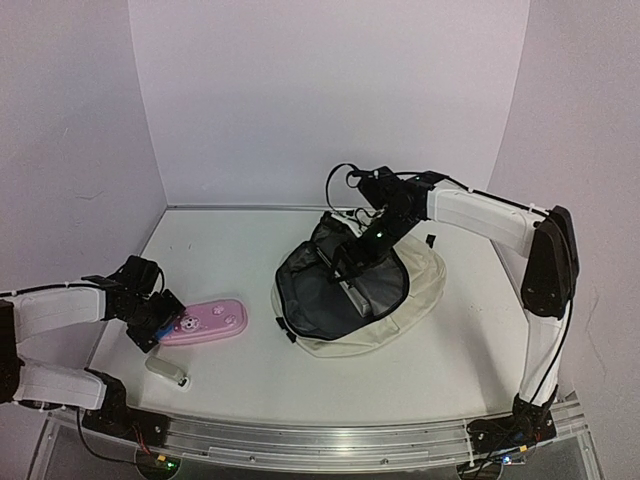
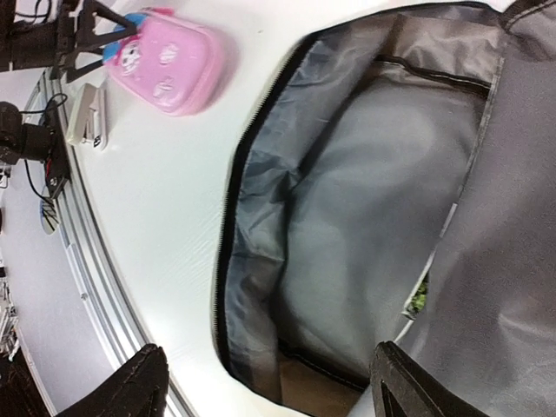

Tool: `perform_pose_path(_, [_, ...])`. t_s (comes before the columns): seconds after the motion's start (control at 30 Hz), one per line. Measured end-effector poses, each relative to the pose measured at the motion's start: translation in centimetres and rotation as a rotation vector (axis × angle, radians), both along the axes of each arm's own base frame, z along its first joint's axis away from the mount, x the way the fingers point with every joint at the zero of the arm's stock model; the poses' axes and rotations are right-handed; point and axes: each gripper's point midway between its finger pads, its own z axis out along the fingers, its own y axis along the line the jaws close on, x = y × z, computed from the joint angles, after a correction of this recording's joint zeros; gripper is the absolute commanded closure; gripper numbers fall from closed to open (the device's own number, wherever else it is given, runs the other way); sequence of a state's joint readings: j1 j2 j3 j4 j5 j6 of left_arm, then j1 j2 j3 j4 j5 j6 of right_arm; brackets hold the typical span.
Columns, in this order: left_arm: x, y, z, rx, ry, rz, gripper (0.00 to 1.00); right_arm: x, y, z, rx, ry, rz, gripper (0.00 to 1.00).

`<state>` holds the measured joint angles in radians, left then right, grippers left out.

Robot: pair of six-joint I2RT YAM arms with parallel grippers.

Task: Pack the student bag
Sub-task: Pick up the stationery from the center of the board.

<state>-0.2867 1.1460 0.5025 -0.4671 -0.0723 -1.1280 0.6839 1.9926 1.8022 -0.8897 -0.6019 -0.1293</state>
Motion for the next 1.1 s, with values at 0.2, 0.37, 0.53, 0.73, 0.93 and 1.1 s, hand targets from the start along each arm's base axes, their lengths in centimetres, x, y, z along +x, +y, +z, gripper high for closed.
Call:
perform_pose_path(0.2, [2.0,-3.2,1.0,-0.133,-0.078,-0.112,0.01,-0.1,2.6,0.9,0.039,-0.011,0.036,0.24])
perform_pose_path(0.37, [3.0,-4.7,2.2,-0.185,-0.144,-0.179,0.0,-0.8,6.6,-0.2,0.054,0.001,0.075,0.25])
perform_pose_path(0.53, [2.8,-4.2,3.9,-0.185,-0.199,-0.173,0.0,-3.2,10.4,-1.7,0.058,0.021,0.134,0.29])
perform_pose_path(0.73, [3.2,-2.9,2.4,-0.2,-0.15,-0.14,0.0,-4.7,14.8,-2.6,0.082,-0.009,0.166,0.36])
perform_pose_path(0.93, [3.9,-3.2,1.4,-0.229,-0.14,-0.192,0.0,-4.3,17.0,-6.3,0.044,-0.028,0.132,0.37])
perform_pose_path(1.1, [4.8,-3.3,0.8,-0.25,-0.15,-0.223,0.01,-2.9,16.9,-10.9,-0.034,-0.048,0.09,0.37])
